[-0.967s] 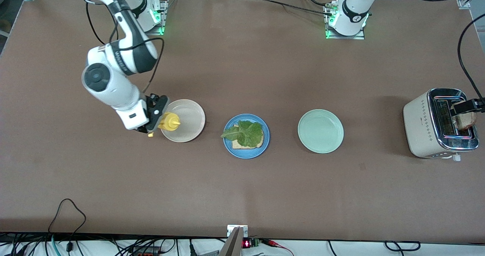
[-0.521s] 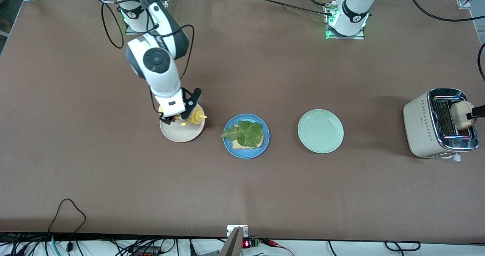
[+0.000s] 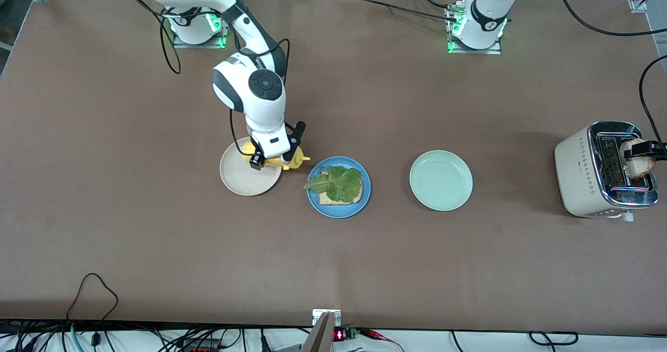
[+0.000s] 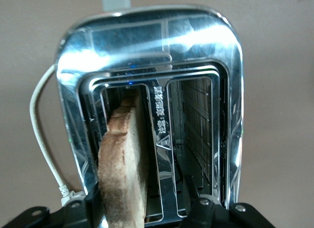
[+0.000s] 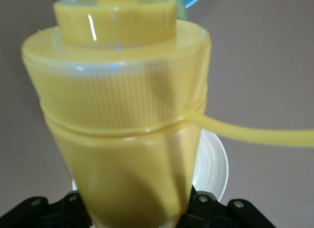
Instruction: Make sandwich in blue plate with both arms
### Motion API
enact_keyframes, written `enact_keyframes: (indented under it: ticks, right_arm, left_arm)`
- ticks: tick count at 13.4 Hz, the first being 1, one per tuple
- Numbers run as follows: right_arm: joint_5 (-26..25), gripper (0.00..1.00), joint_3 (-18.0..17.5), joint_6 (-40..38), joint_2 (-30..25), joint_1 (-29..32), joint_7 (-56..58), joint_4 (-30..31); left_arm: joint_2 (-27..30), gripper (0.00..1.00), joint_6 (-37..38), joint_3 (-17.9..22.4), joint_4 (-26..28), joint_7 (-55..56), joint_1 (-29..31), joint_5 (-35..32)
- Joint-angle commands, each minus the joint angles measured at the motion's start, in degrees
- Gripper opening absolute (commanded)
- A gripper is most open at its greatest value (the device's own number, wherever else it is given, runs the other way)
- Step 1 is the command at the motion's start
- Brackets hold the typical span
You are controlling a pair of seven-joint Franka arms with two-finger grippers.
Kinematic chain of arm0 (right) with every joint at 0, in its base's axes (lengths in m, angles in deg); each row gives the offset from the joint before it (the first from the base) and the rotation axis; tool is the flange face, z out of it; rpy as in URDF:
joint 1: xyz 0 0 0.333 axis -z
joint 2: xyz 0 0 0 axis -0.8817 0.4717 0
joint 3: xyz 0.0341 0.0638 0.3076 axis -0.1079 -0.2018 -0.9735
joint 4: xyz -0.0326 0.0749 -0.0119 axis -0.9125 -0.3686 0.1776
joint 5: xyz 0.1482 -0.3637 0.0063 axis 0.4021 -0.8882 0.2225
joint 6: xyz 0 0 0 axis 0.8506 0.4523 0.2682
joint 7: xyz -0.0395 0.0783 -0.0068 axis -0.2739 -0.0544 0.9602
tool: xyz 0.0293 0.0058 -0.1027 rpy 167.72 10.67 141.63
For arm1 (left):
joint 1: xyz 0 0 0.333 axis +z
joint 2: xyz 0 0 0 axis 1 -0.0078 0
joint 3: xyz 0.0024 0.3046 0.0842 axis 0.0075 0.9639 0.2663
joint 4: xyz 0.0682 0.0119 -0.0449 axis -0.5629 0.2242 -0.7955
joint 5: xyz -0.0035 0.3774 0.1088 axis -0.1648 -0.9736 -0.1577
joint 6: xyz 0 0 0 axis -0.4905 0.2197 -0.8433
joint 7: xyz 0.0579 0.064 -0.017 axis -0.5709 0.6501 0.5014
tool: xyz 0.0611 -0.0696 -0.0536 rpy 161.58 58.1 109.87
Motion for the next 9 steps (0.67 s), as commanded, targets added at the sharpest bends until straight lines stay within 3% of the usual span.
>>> enact_keyframes:
  ticks: [1, 5, 8, 9]
  right_arm:
    - [-1.09, 0.00, 2.49, -0.52, 3.34, -3.01, -1.11, -4.88]
    - [-1.09, 0.00, 2.84, -0.61, 4.93, -3.10, -1.20, -6.74]
    - [-0.30, 0.00, 2.23, -0.44, 1.96, 1.88, -4.45, -5.96]
    - [-0.39, 0.00, 0.31, -0.44, -0.24, 5.47, -4.27, -4.56]
  left_arm:
    - [-0.20, 0.37, 1.41, -0.42, -0.26, -3.28, 0.70, 0.20]
    - [-0.55, 0.01, 1.24, -0.42, -0.44, -4.77, 2.02, -1.02]
    - [0.50, 0.01, 2.11, -0.68, -2.54, -5.83, 1.93, -1.47]
    - [1.64, 0.01, 5.51, -1.03, -5.16, -5.40, 1.84, -0.77]
